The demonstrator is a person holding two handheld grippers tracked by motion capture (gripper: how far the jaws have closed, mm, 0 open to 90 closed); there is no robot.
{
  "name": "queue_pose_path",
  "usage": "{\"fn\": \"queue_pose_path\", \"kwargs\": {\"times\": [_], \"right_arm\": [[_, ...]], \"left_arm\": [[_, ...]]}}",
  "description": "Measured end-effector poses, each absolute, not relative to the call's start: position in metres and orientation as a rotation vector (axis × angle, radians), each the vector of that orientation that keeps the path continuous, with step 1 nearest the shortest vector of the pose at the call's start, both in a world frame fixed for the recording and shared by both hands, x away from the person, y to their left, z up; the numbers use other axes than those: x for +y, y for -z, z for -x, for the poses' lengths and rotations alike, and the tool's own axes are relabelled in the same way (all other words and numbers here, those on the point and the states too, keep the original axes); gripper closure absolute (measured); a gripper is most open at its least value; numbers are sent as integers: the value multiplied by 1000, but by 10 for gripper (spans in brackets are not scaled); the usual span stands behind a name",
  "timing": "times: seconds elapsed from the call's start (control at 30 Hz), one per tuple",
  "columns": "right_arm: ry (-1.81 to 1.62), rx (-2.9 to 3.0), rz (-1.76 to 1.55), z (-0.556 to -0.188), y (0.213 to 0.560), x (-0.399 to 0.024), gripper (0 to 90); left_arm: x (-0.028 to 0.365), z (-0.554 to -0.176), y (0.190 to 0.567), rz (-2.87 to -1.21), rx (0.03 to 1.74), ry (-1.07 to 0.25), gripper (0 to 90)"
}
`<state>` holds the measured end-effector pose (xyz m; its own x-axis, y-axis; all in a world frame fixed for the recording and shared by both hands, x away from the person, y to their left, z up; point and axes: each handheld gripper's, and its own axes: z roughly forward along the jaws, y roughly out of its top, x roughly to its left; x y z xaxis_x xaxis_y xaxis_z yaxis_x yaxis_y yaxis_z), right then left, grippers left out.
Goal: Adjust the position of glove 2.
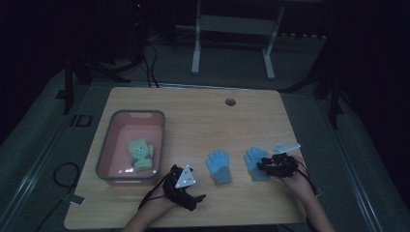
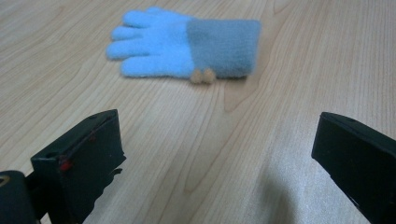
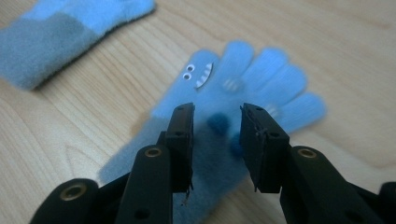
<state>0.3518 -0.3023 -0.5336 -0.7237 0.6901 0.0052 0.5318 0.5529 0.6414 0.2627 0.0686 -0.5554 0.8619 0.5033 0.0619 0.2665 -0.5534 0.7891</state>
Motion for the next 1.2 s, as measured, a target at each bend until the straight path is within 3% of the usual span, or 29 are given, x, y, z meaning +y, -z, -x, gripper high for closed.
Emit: {"fn": "queue_pose_path", "kwargs": {"times": [0.13,0.17,0.33,0.5,0.77,1.2], "right_arm": [[-905,2529,-1032,-352,540,-301,669],[-880,2518,-1034,-351,541,-300,738],[-853,2486,-1062,-348,541,-295,830],[-866,2469,-1119,-348,540,-295,849],[-986,2460,-1089,-346,511,-285,856],[-1121,2534,-904,-342,471,-225,856]], "left_arm": [[70,-263,555,-2180,560,-355,24],[70,-263,556,-2183,558,-359,24],[71,-264,557,-2189,559,-365,25],[71,-264,556,-2184,563,-360,24],[72,-264,556,-2184,566,-364,25],[74,-265,555,-2182,568,-370,25]]}}
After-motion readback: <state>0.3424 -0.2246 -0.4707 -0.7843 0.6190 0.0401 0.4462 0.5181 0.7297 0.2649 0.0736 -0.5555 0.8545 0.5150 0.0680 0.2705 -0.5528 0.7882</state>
